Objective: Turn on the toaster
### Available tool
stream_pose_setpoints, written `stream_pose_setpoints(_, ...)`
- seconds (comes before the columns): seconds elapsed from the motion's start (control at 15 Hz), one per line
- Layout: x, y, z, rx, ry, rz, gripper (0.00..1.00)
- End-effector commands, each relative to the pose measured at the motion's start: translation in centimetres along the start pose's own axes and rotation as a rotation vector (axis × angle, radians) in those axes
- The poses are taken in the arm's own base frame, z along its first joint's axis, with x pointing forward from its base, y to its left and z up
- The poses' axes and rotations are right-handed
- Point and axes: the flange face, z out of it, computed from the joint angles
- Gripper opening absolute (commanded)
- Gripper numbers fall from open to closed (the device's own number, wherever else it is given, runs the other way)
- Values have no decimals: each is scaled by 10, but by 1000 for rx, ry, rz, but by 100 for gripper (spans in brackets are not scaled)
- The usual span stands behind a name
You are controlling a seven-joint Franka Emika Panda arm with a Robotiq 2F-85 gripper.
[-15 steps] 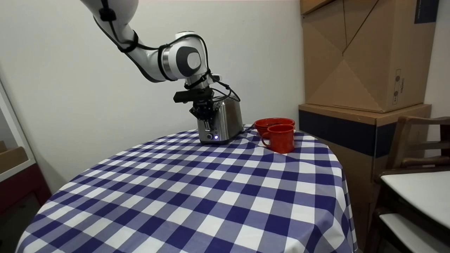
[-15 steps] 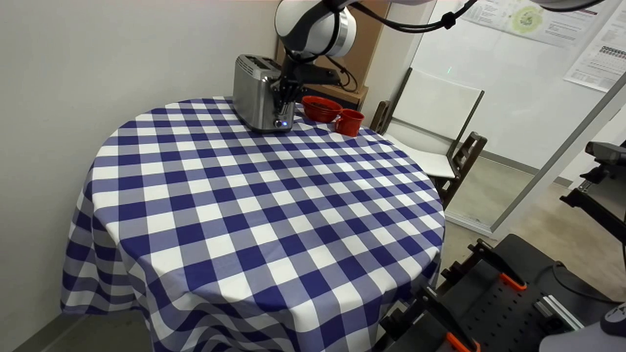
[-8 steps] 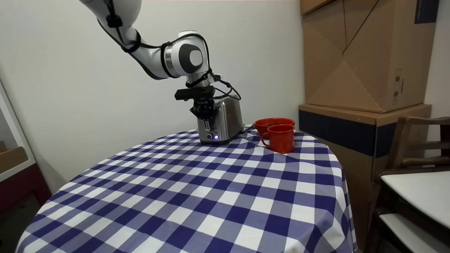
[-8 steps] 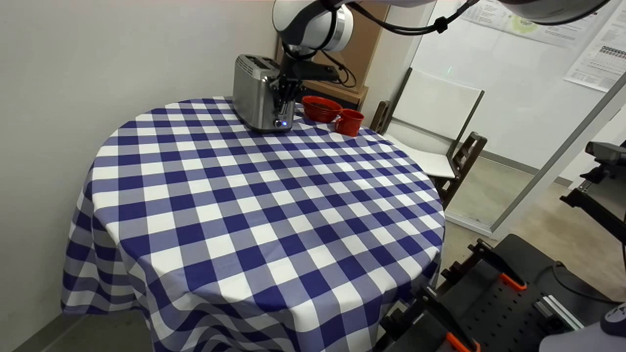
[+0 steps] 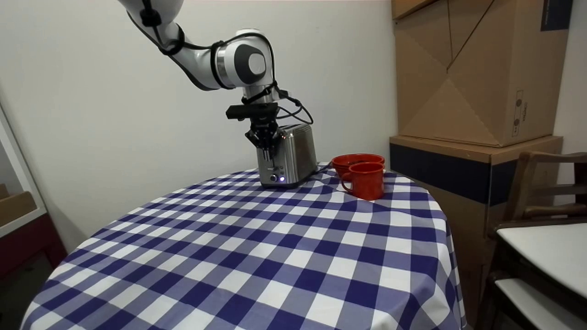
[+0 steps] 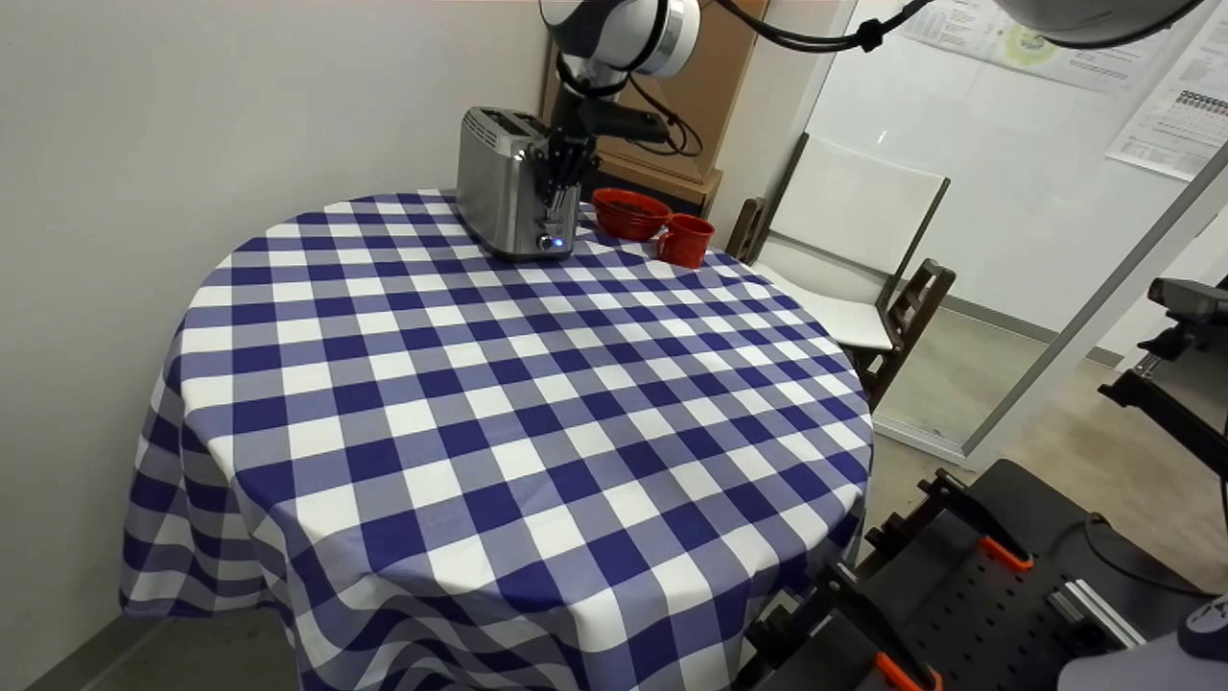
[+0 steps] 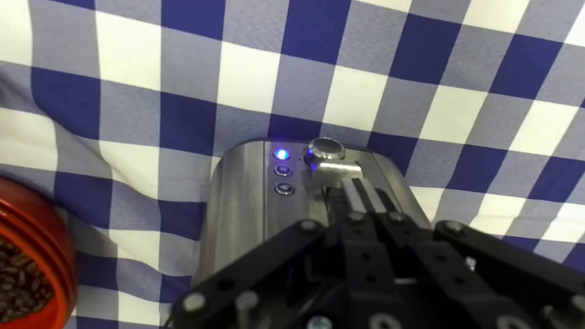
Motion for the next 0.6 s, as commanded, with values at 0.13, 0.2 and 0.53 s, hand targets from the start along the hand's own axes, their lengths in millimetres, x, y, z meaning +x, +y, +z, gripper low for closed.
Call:
stream_pose_setpoints(0.13,-20,-1,-80,94,-113,-59,0)
stream_pose_setpoints(0.2,-26,-1,-91,92,-142,-66,26)
stream_pose_setpoints(0.53,-71,8,-125,81,-236,-88,55)
